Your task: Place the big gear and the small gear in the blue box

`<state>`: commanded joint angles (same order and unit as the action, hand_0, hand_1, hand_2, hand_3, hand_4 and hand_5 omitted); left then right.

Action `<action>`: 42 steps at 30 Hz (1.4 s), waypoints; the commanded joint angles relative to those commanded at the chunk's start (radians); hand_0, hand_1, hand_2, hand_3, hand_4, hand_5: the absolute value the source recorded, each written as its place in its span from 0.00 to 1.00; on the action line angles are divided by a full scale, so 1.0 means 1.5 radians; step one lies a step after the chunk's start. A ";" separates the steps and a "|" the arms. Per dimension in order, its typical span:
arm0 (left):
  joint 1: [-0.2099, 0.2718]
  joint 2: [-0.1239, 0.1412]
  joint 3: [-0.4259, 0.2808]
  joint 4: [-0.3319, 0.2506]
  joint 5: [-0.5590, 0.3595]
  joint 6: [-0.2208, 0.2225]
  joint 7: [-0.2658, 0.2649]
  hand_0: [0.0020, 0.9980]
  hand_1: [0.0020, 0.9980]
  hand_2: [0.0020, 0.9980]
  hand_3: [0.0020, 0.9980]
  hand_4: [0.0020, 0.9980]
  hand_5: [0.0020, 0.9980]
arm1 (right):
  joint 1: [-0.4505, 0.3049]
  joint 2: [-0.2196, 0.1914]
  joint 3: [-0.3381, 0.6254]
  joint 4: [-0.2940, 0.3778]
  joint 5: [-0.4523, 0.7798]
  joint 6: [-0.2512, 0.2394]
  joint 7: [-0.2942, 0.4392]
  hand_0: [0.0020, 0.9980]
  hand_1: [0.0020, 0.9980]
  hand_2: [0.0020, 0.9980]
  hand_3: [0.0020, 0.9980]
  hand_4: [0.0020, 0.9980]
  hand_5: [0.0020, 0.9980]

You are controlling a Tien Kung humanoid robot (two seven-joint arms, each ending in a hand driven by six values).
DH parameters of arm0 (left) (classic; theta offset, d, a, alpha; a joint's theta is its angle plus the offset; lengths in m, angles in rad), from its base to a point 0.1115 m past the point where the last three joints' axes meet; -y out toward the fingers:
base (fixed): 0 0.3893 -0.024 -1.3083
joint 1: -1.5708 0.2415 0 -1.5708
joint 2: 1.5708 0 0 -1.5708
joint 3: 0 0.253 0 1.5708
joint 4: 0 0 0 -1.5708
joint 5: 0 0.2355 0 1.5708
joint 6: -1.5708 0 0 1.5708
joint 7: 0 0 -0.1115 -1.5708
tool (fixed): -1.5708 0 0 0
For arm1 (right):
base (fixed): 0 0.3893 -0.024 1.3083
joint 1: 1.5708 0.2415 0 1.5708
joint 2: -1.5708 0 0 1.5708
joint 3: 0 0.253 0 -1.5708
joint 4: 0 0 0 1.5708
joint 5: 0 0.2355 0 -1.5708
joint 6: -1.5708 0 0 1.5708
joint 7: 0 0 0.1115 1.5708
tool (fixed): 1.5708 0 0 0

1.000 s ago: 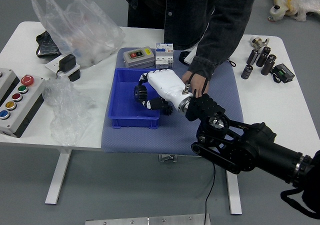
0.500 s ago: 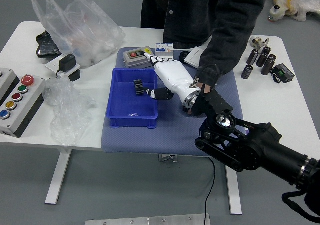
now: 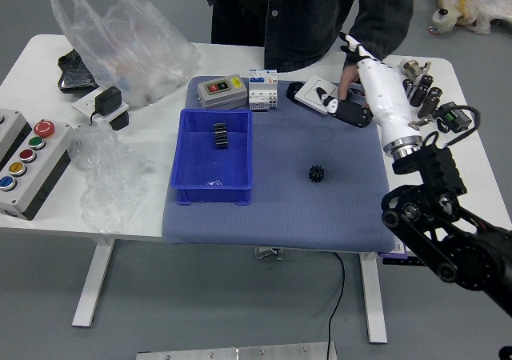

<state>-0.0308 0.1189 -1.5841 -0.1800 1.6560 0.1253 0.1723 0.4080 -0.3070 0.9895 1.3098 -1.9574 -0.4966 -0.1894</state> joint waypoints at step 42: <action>-0.006 0.002 0.005 0.000 0.002 -0.001 -0.001 0.62 0.47 0.50 0.66 0.69 0.27 | 0.060 0.014 -0.213 -0.094 0.021 0.157 -0.097 0.40 0.56 0.71 0.86 0.88 0.36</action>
<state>-0.0404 0.1219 -1.5769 -0.1800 1.6597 0.1235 0.1706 0.4973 -0.2859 0.6700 1.1684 -1.9263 -0.2609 -0.3353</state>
